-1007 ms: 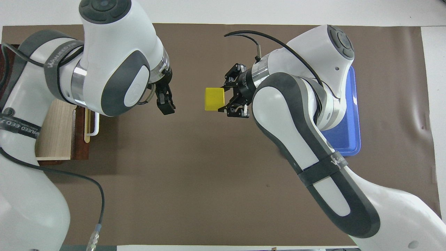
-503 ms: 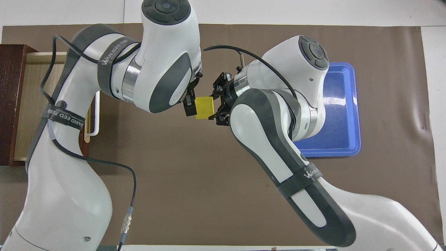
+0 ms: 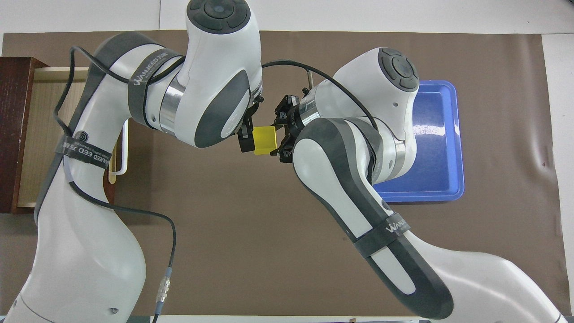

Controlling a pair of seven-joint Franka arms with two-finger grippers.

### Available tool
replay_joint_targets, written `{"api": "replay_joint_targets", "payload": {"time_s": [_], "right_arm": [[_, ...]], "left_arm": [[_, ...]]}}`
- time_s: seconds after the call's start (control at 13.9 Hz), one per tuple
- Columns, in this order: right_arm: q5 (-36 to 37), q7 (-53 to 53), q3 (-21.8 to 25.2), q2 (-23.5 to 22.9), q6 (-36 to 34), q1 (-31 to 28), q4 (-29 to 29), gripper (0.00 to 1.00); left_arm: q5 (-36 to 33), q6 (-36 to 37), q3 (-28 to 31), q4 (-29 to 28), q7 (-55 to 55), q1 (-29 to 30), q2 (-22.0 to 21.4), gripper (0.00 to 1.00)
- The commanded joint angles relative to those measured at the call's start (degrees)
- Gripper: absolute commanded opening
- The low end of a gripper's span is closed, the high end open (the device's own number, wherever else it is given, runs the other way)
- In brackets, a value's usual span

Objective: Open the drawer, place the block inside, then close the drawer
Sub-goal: 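Grasp the yellow block with the left gripper from the right gripper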

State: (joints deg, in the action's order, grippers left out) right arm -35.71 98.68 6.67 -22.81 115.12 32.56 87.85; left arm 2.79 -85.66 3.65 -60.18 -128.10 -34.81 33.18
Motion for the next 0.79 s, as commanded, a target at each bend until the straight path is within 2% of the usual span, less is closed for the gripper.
{"api": "replay_joint_targets", "payload": {"time_s": [0.0, 0.43, 0.72], "right_arm": [[0.6, 1.7, 0.1, 0.3, 1.0, 0.8, 0.5, 0.00], [0.5, 1.6, 0.1, 0.3, 1.1, 0.7, 0.6, 0.00], [0.6, 1.6, 0.1, 0.3, 1.0, 0.5, 0.6, 0.00]], "left_arm": [[1.3, -0.3, 0.6, -3.8, -0.6, -1.3, -3.1, 1.00], [1.2, -1.4, 0.6, -7.8, -0.2, -3.3, -5.0, 1.00], [0.8, -5.6, 0.6, -14.7, 0.4, -4.4, -8.0, 1.00]]}}
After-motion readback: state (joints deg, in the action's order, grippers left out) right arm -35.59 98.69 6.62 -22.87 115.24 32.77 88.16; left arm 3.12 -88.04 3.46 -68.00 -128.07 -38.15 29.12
